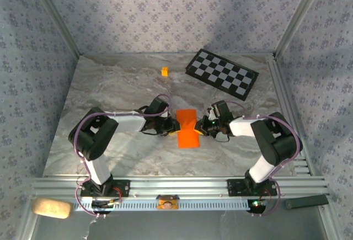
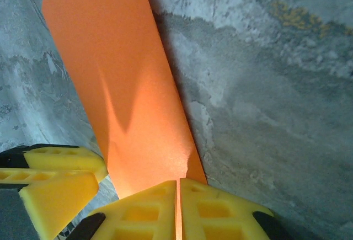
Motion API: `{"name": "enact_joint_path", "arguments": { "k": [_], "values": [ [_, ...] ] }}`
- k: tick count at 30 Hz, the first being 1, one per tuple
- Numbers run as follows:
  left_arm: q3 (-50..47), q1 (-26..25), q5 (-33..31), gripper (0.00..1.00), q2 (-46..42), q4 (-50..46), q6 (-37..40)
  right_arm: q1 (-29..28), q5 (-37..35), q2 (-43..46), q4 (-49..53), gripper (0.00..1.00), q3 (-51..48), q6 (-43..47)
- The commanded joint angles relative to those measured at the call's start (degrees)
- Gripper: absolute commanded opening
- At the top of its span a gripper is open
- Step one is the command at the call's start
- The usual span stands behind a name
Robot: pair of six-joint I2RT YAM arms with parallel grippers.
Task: Fold a paper plane with a square sheet of paper (pick it up from the middle)
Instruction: Third fold the triangle at the center of the table.
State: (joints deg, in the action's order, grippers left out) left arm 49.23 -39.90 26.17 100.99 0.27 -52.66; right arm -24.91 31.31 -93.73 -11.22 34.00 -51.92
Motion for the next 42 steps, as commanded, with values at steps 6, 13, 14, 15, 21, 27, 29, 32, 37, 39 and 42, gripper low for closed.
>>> {"name": "enact_joint_path", "arguments": {
  "k": [6, 13, 14, 15, 21, 27, 29, 32, 37, 39, 42],
  "values": [
    [1.3, -0.5, 0.8, 0.27, 1.1, 1.2, -0.7, -1.1, -3.7, -2.0, 1.2, 0.12, -1.9, -1.7],
    [1.1, -0.6, 0.7, 0.25, 1.4, 2.1, -1.4, -1.2, -3.5, -2.0, 1.0, 0.12, -2.0, -1.8],
    [1.1, -0.6, 0.6, 0.25, 1.3, 2.1, -1.4, -1.2, -3.4, -2.0, 1.1, 0.12, -2.0, -1.8],
    [1.1, -0.5, 0.4, 0.25, 1.2, 2.0, -1.5, -1.3, -3.6, -2.1, 1.1, 0.12, -2.0, -1.8],
    [0.7, -0.5, -0.3, 0.24, 0.6, 2.9, -1.9, -1.3, -3.7, -2.0, 1.4, 0.12, -2.1, -1.7],
    [-1.9, -0.3, 0.3, 0.3, 0.0, 8.9, -4.6, -1.3, -3.8, -2.3, 1.4, 0.12, -2.1, -1.5],
    [-2.8, -0.2, 0.6, 0.31, 0.0, 10.7, -5.2, -1.3, -3.7, -2.3, 1.4, 0.12, -2.1, -1.5],
    [-3.2, -0.1, 0.4, 0.32, -0.2, 11.5, -5.3, -1.2, -3.6, -2.3, 1.2, 0.13, -2.1, -1.5],
    [-4.6, -0.1, -0.9, 0.33, -1.5, 13.4, -6.0, -1.1, -3.5, -2.4, 1.9, 0.13, -1.8, -1.1],
    [-5.3, 0.0, -1.0, 0.34, -2.0, 15.2, -6.4, -1.2, -3.5, -2.3, 1.8, 0.13, -1.8, -1.1],
    [-6.1, 0.5, -0.3, 0.34, -2.0, 17.6, -7.2, -1.2, -3.6, -2.0, 1.8, 0.13, -1.9, -1.2]
  ]
}}
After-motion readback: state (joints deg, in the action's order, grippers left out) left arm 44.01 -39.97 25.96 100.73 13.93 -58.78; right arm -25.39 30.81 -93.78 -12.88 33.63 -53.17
